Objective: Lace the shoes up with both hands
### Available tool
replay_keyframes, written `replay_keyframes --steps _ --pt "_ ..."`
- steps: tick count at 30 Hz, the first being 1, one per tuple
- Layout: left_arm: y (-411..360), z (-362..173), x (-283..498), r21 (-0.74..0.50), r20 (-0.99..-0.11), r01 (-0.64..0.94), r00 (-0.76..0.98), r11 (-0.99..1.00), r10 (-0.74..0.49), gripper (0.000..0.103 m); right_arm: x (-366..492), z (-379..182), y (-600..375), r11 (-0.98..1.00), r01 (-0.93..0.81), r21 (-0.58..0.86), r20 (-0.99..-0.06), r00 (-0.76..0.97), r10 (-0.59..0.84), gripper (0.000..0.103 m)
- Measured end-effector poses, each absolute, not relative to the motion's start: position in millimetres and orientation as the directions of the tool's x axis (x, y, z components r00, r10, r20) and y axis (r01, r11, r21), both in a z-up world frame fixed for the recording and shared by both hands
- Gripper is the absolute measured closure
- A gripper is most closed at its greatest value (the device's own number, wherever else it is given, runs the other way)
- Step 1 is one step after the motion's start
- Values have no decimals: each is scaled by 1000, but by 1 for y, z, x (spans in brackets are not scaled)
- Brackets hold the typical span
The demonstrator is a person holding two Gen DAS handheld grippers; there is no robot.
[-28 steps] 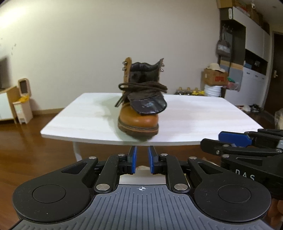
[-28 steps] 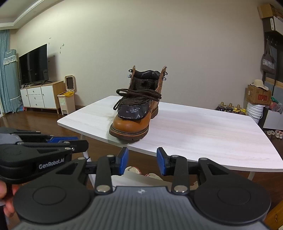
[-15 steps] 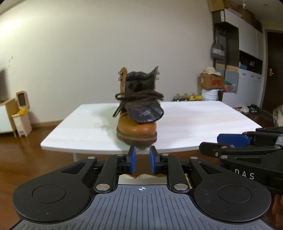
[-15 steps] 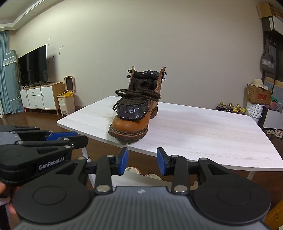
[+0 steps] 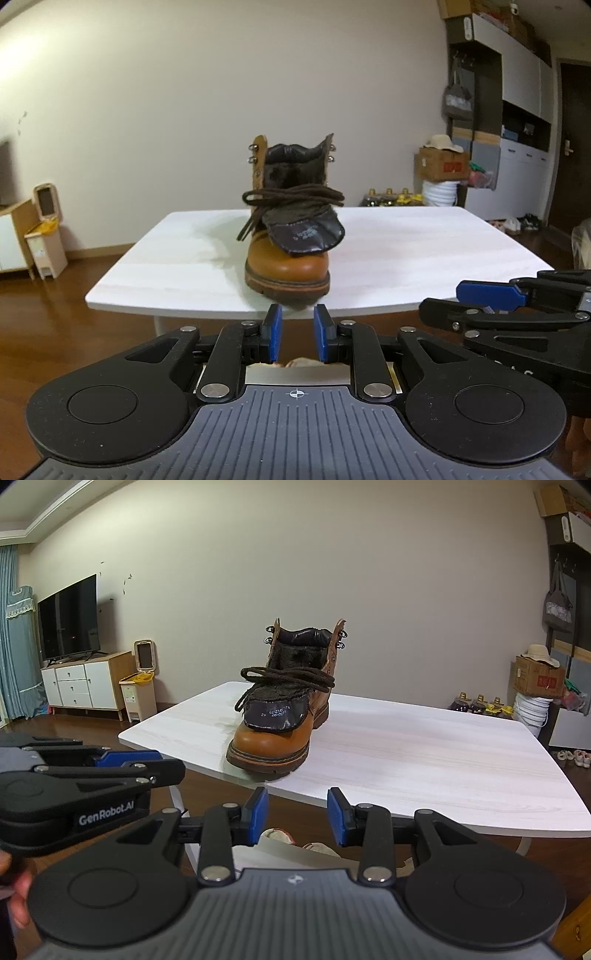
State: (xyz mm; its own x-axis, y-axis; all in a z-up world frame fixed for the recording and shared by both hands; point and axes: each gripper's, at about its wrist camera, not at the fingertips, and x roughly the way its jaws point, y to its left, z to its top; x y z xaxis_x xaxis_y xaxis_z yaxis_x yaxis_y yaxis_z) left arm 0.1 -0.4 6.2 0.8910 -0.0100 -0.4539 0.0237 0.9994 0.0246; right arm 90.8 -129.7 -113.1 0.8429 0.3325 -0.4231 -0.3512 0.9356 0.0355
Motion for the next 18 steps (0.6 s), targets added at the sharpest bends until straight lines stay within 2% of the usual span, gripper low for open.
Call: replay_keyframes --steps 18 --pt "0 4 1 27 -461 28 887 999 -12 82 88 -113 -123 937 -349 29 -420 846 329 64"
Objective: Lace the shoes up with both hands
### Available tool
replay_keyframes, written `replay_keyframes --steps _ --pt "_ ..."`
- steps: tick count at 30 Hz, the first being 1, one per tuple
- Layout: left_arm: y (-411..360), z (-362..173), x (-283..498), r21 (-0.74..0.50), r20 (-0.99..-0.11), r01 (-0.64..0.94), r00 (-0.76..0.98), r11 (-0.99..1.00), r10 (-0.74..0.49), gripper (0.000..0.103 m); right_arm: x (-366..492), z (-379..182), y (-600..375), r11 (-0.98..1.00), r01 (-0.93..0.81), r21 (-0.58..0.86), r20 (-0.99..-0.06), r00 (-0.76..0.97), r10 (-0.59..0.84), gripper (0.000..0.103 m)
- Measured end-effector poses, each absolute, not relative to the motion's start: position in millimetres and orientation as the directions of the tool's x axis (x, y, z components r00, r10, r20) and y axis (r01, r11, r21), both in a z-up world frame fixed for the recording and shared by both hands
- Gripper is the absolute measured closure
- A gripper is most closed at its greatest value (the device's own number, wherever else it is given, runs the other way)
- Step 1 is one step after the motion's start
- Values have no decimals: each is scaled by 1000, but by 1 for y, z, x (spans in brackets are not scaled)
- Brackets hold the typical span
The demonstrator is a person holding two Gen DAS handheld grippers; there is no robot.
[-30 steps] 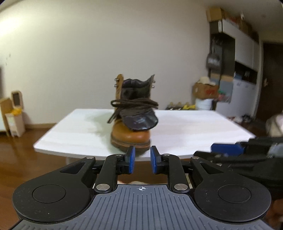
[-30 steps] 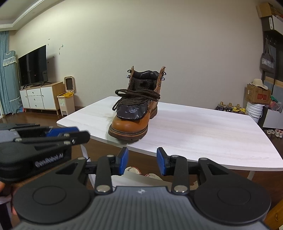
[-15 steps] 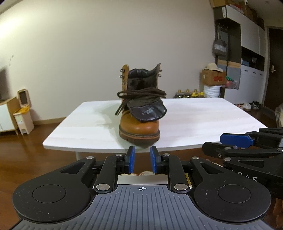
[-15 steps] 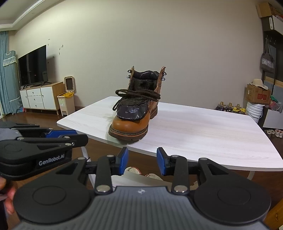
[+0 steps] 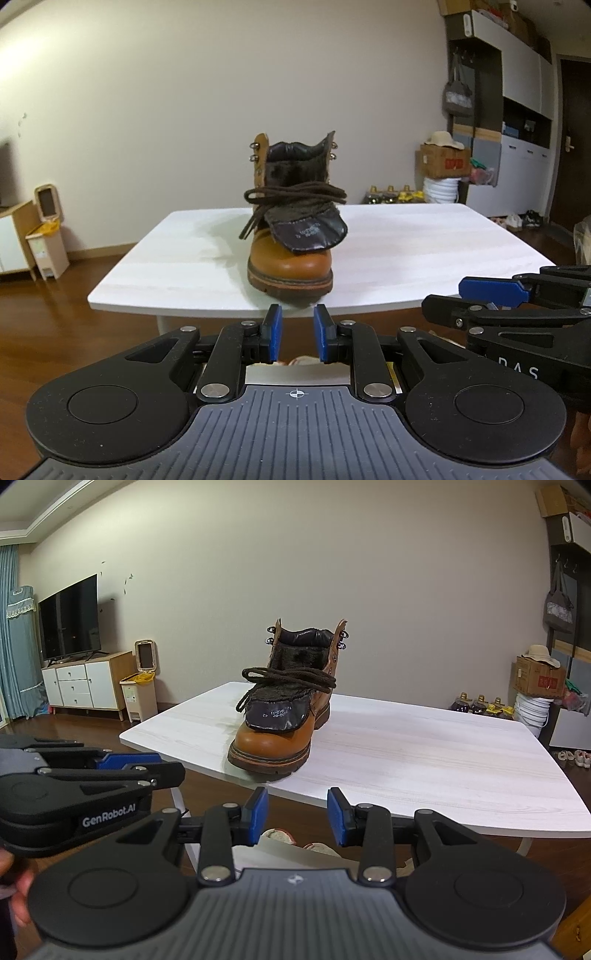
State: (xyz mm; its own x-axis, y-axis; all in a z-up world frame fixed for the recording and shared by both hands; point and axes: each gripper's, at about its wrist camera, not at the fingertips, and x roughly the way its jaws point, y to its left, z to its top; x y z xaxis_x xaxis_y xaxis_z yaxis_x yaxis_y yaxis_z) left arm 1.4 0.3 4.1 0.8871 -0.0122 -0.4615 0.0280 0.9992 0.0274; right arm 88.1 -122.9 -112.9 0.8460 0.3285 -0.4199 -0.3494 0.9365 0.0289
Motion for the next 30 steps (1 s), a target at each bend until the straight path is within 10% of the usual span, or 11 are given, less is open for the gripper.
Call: replay_keyframes --steps 30 --pt "-1 1 2 24 -469 34 883 999 -19 82 88 -115 -124 936 -350 30 -426 843 328 64"
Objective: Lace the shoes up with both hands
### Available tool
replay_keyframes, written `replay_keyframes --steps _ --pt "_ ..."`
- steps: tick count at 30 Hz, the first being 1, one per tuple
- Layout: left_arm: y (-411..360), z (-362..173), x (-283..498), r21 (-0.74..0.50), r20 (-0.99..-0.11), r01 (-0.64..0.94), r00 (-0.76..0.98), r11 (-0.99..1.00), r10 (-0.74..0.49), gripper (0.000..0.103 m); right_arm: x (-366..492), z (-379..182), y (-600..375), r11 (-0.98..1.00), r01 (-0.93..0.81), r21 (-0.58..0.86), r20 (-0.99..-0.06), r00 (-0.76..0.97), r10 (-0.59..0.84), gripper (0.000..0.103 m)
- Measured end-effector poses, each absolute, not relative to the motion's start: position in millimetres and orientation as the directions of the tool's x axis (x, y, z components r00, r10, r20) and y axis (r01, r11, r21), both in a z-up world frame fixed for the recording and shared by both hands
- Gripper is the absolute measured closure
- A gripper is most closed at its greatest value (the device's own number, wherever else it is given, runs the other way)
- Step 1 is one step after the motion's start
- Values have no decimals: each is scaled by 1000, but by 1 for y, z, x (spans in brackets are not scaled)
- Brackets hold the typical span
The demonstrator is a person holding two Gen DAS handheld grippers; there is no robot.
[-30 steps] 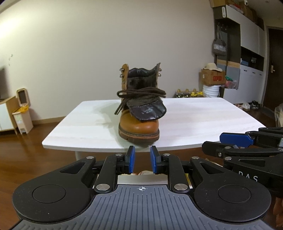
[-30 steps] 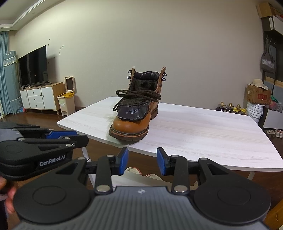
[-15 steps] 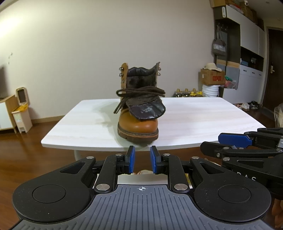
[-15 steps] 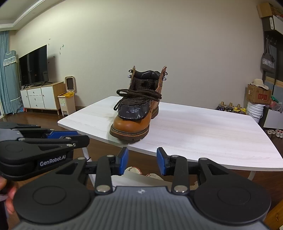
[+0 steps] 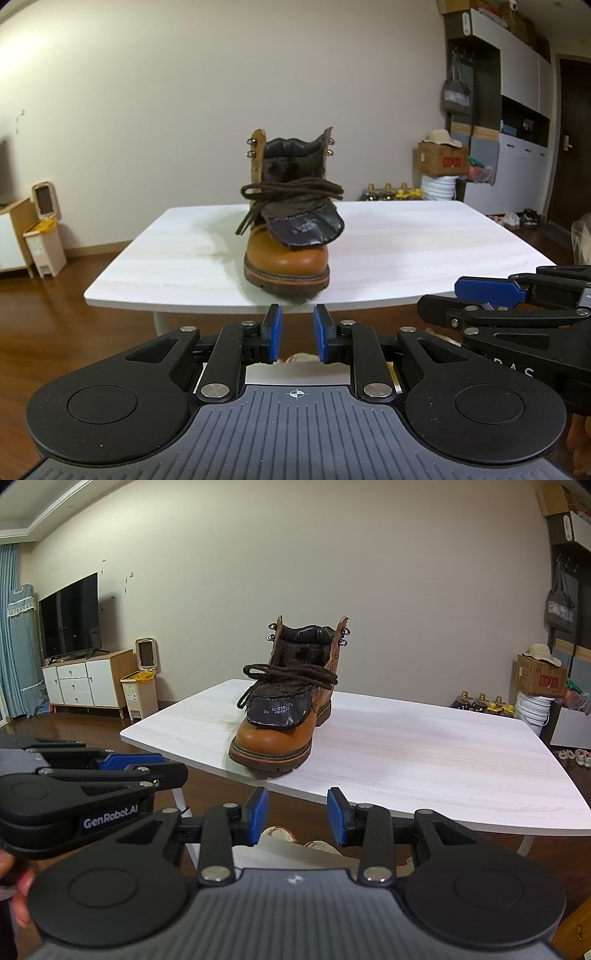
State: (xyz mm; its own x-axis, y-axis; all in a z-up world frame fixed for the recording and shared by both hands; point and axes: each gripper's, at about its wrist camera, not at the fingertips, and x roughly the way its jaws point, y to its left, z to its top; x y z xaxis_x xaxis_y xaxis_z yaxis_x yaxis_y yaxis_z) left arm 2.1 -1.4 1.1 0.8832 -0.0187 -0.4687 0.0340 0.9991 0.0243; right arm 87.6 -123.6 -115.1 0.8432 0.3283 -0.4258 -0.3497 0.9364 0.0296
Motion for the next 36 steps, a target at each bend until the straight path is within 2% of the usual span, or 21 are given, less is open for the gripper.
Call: replay_keyframes --steps 36 --pt "-6 3 31 48 -504 67 863 997 -34 82 108 -117 -137 945 -321 60 -454 835 312 64"
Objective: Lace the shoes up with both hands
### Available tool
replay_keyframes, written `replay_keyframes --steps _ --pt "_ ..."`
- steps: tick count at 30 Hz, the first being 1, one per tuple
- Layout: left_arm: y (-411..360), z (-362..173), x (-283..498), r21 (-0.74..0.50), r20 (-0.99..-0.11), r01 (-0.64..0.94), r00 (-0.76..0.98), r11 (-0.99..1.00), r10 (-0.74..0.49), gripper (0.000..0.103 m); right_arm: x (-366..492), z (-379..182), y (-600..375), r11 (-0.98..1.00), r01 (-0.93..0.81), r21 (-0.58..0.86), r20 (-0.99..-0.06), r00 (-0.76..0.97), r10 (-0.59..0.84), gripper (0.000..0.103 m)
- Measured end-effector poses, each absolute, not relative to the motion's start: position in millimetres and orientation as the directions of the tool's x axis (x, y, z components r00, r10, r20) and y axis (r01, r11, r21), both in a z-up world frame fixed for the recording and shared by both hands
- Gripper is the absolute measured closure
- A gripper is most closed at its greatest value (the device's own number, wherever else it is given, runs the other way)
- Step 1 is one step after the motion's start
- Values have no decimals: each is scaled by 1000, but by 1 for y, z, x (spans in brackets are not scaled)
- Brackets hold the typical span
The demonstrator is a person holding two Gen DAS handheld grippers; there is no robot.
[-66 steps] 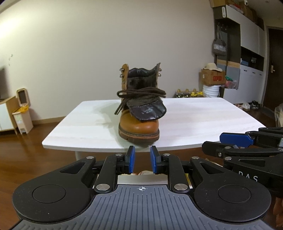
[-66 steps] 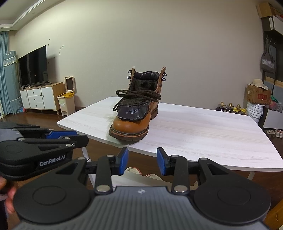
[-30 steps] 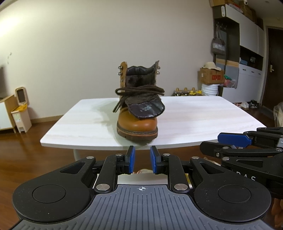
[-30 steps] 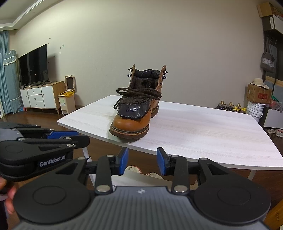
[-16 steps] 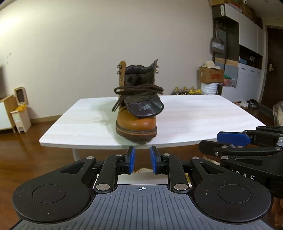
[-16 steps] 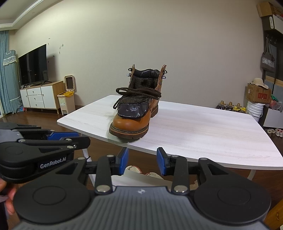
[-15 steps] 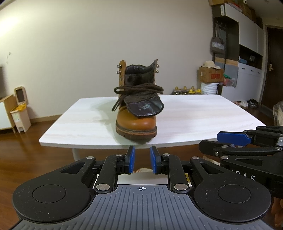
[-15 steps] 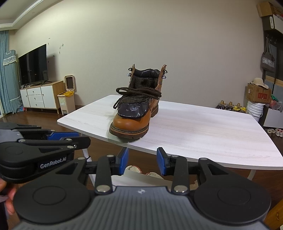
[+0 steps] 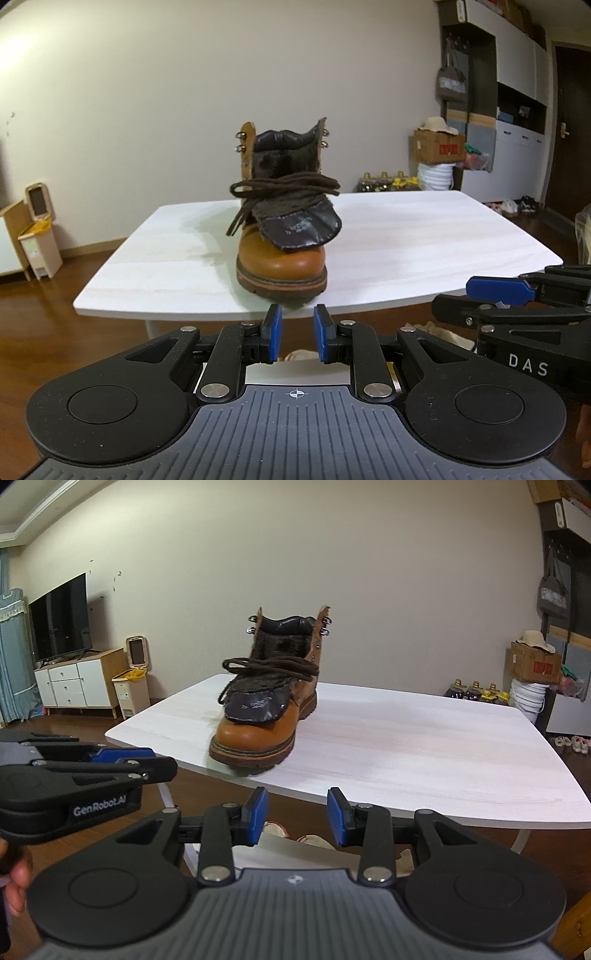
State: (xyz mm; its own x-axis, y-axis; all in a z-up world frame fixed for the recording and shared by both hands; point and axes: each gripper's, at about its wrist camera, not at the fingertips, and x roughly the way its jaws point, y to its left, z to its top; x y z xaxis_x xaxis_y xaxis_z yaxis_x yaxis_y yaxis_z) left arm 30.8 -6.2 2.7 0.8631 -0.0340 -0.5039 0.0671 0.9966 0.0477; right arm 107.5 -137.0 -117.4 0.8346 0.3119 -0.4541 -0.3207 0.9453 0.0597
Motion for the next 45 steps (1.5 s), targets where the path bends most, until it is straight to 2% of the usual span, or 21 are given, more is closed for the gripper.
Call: replay_keyframes --steps 13,19,23,25,27,32,38,42,45 --pt "22 8 95 14 -510 103 856 995 -82 82 175 -112 -137 934 -347 87 -497 797 343 64" --pt "53 12 139 -19 -495 124 861 992 -117 82 226 -103 -133 877 -474 73 -461 764 451 64" --pt "73 22 174 1 -548 130 829 991 -108 82 261 -88 -118 824 -567 7 -436 740 512 64" --pt "82 32 186 -21 -597 131 793 991 -118 82 272 -73 -103 783 -615 -90 -449 727 520 64" --pt "91 42 198 -46 -646 130 752 990 -129 82 281 -60 -88 735 -657 -170 -483 705 519 64" --pt "106 66 214 -84 -725 143 671 986 -158 82 308 -41 -44 555 -779 -293 -643 590 488 62" --pt "116 73 224 -84 -786 154 597 984 -161 82 329 -53 -6 307 -857 -414 -779 508 368 61" --pt "118 73 231 -82 -811 176 560 981 -168 82 351 -56 -4 324 -890 -322 -841 426 334 59" --pt "117 73 239 -90 -830 196 527 976 -183 82 366 -55 -6 375 -901 -218 -882 347 319 64"
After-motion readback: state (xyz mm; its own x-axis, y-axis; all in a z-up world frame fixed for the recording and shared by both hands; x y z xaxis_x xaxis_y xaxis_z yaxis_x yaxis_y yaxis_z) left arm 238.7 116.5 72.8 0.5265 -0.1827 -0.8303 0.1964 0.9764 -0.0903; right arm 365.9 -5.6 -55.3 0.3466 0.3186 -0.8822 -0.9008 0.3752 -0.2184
